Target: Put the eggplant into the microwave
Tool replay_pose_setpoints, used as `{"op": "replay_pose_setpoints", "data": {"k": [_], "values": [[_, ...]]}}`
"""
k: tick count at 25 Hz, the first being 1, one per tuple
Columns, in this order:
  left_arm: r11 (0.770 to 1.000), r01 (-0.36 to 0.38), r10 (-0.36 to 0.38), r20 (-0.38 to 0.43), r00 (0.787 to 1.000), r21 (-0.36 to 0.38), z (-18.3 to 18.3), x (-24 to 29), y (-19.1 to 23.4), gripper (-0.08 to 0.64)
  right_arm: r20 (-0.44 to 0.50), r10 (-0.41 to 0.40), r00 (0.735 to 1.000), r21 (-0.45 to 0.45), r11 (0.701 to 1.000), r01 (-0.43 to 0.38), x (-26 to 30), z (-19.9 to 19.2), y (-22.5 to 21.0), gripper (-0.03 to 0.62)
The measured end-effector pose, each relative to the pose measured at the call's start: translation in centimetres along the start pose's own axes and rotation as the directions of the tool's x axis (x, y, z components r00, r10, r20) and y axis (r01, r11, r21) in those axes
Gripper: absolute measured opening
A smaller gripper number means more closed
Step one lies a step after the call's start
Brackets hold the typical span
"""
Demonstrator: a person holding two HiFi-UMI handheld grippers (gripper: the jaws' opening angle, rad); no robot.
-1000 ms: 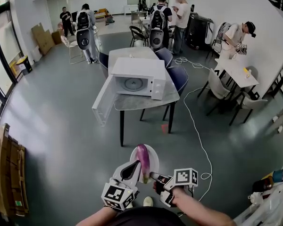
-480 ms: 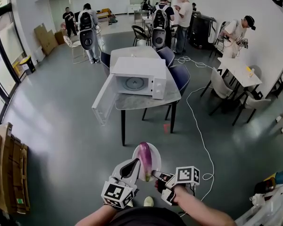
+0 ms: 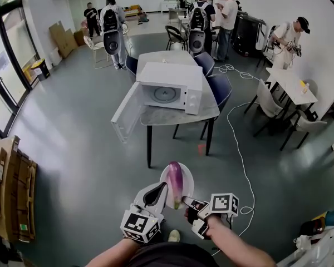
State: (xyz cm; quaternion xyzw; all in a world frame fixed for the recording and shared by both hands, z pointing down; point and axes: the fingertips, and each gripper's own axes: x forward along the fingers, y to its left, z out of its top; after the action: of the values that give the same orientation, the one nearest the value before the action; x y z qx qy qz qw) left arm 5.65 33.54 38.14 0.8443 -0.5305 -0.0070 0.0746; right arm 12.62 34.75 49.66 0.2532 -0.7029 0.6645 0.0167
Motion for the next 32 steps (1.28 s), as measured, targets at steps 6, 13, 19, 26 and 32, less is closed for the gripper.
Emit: {"op": "replay_pose_setpoints", "data": {"k": [6,13,19,26,32], "values": [[1.000,0.005,-0.005,-0.001,1.000,-0.011,-0.2,2.0,1.3,0.009,0.004,-0.005,1.000,0.015,1.000,0.005,1.3,1.9,-0.2,0.017],[0.999,0.041,-0.041,-0.007,0.999,-0.017,0.0,6.9,5.6,0.009,0.029,-0.017,0.999,0.035,0.999,0.016,5.2,6.7,0.3,0.017],[0.996,0.090,-0.090,-0.005,0.996,0.007,1.9,12.0,10.8,0.009,0.066,-0.011,0.998,0.031,0.999,0.009,10.0,12.4,2.4,0.017],[0.989,0.145,-0.145,0.001,0.989,0.010,3.6,17.3,16.4,0.009,0.143,-0.010,0.990,0.063,0.998,0.001,14.8,18.9,4.0,0.017],[0.987,0.161,-0.161,0.000,0.987,-0.002,3.9,20.3,20.3,0.009,0.191,-0.015,0.981,0.091,0.996,-0.002,18.1,23.3,4.5,0.017]]}}
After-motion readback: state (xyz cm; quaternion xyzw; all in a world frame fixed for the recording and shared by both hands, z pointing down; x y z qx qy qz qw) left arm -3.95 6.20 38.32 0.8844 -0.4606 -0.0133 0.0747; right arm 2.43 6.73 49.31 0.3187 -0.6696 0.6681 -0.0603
